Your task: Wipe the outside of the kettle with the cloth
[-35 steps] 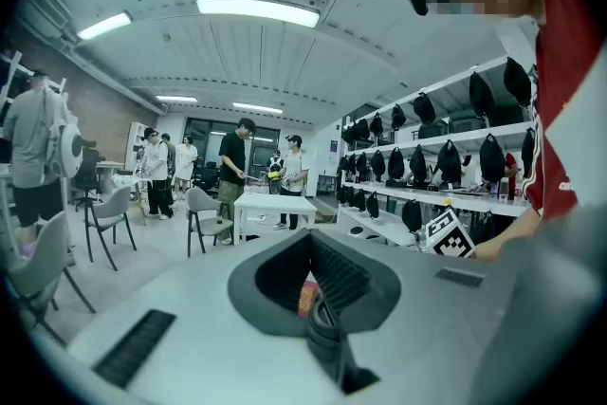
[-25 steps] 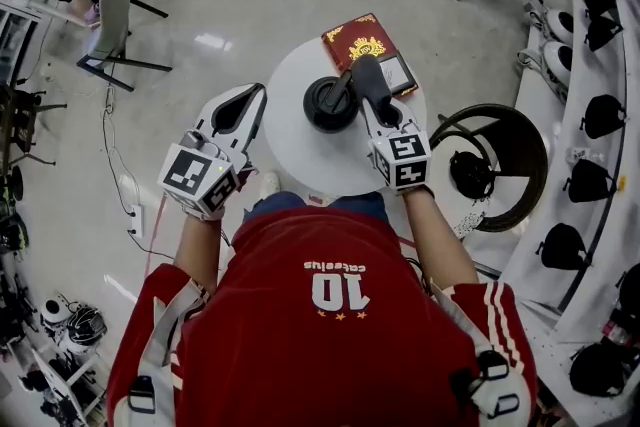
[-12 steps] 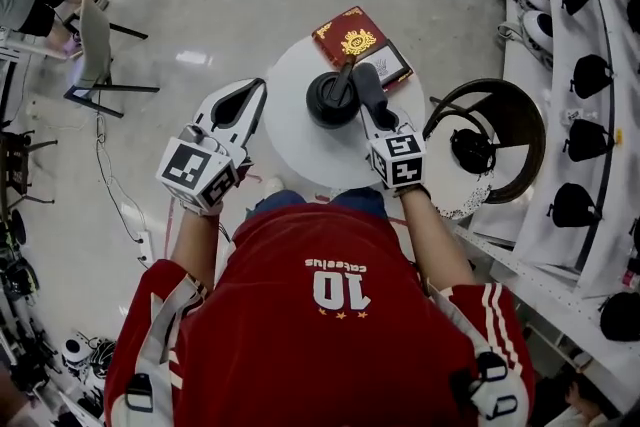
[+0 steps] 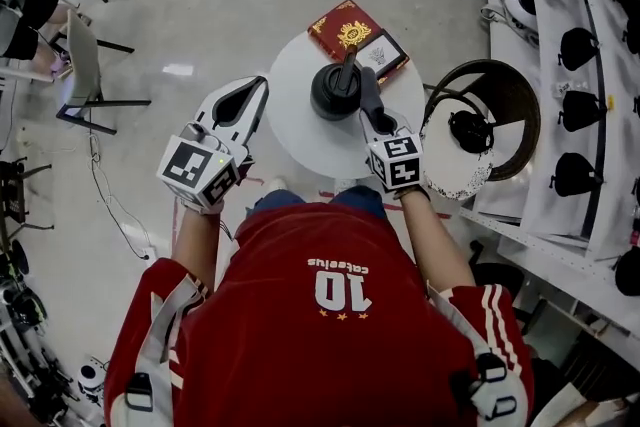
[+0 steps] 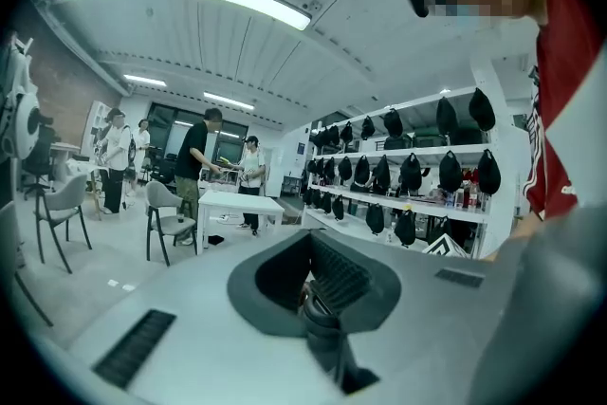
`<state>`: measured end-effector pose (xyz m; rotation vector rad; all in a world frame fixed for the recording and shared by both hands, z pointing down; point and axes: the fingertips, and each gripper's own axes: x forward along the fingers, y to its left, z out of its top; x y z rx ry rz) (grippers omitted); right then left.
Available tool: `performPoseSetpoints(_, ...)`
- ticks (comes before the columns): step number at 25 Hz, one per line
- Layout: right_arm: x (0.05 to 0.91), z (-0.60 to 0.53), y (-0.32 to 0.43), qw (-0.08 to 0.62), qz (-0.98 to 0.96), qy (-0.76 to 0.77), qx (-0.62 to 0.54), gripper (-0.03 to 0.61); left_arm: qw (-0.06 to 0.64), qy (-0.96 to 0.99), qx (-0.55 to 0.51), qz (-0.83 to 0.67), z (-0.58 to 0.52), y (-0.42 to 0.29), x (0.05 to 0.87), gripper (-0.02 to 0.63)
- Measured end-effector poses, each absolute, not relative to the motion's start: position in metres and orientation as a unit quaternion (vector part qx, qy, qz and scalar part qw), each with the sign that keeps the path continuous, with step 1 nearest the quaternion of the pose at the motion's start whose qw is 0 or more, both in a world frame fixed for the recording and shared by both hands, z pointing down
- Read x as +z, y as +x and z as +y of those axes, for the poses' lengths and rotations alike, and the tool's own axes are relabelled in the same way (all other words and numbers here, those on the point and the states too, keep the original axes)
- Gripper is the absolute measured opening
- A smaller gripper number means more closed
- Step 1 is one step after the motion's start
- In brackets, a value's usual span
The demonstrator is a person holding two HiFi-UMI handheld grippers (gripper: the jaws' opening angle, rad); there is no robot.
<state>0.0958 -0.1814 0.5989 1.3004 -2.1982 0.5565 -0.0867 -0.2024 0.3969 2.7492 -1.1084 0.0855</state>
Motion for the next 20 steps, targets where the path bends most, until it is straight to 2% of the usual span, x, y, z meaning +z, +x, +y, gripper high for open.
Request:
performPoseSetpoints(10,0.618,-0.146,0.073,0.267,-0.786,0.506,0.233,0.046,0.09,0.936,0.029,-0.339,-0.187,-0.111,0.403,0.006)
performPoseSetpoints(20,0.625,-0.125,0.019,0.264,-0.789,0.499,0.242,0.046,0.09,0.939,0.031,-0.33,-0.17,-0.15,0.407,0.005)
